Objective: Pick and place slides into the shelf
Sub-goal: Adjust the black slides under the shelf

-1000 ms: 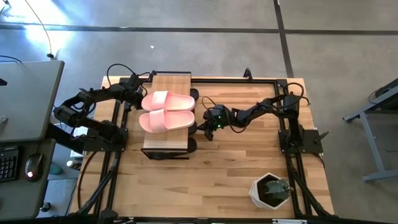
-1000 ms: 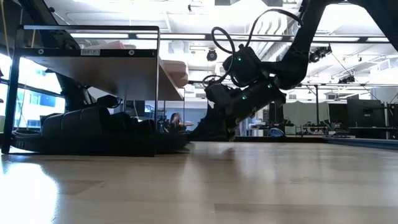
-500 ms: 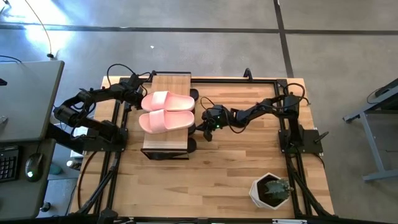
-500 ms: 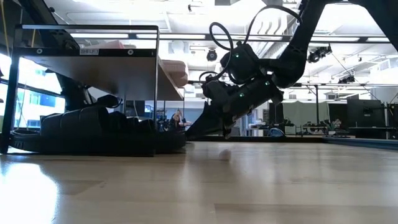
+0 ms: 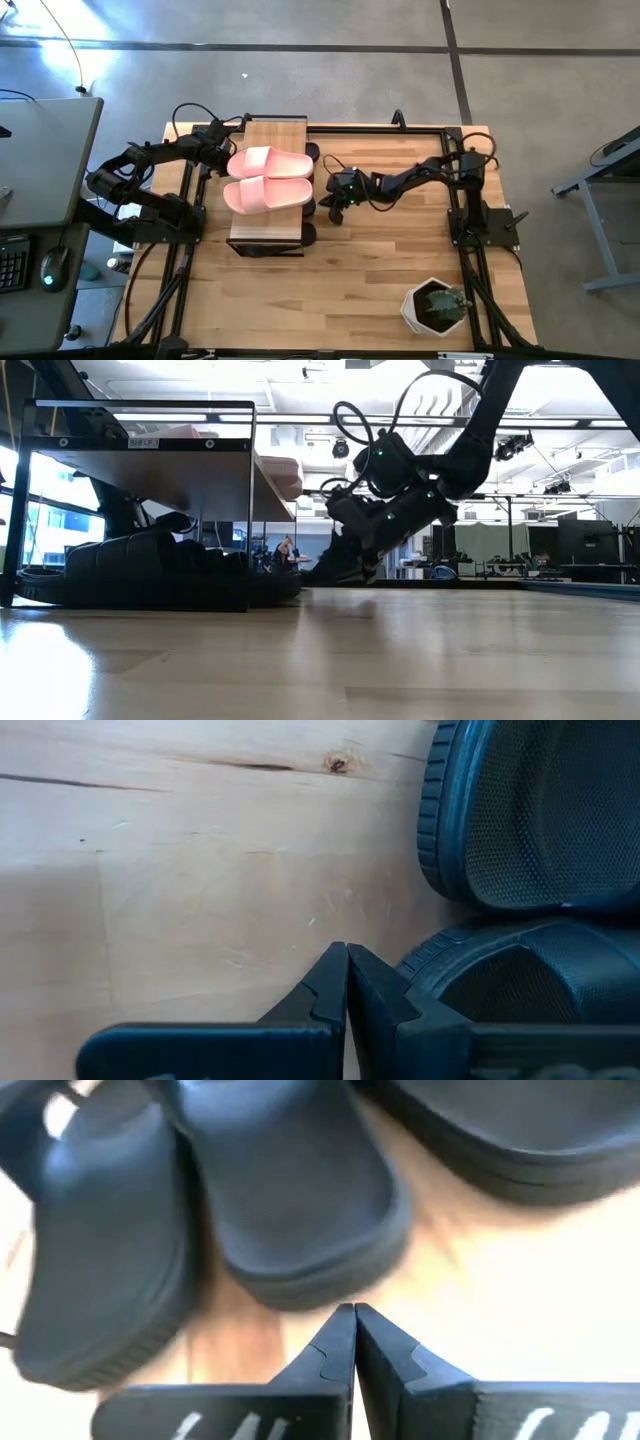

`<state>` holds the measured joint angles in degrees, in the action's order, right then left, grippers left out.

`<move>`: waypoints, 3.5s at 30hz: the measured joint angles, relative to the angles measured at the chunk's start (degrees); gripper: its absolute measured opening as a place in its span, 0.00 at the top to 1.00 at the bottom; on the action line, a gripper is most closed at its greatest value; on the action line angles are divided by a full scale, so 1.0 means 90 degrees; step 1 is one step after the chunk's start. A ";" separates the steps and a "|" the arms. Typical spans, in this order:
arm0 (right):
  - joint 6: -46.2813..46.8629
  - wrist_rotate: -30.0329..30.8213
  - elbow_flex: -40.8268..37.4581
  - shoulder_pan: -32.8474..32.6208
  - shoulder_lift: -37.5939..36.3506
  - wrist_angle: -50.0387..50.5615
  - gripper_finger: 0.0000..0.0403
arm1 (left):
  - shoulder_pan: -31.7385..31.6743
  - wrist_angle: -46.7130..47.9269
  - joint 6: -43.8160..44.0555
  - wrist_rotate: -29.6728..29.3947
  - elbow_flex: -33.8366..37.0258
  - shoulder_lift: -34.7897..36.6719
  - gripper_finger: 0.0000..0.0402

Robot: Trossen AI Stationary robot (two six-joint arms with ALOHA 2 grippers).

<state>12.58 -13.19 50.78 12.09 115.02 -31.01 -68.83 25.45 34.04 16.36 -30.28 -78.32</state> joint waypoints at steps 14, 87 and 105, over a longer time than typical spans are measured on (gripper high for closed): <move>-0.0359 0.0631 0.0000 0.1160 -0.0706 0.1043 1.00 | -0.0017 0.0075 -0.0365 -0.0107 0.0002 0.0000 1.00; 0.2048 -0.0686 0.2614 0.2629 0.0769 0.2716 1.00 | -0.0017 0.0029 -0.0735 -0.0590 0.0000 0.0041 1.00; 0.1872 -0.0889 0.3508 0.2641 0.1110 0.3860 1.00 | -0.0017 -0.0044 -0.0740 -0.0561 0.0000 0.0032 1.00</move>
<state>29.43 -21.19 82.35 35.86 125.01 3.73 -68.98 25.05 27.38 11.31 -30.28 -78.04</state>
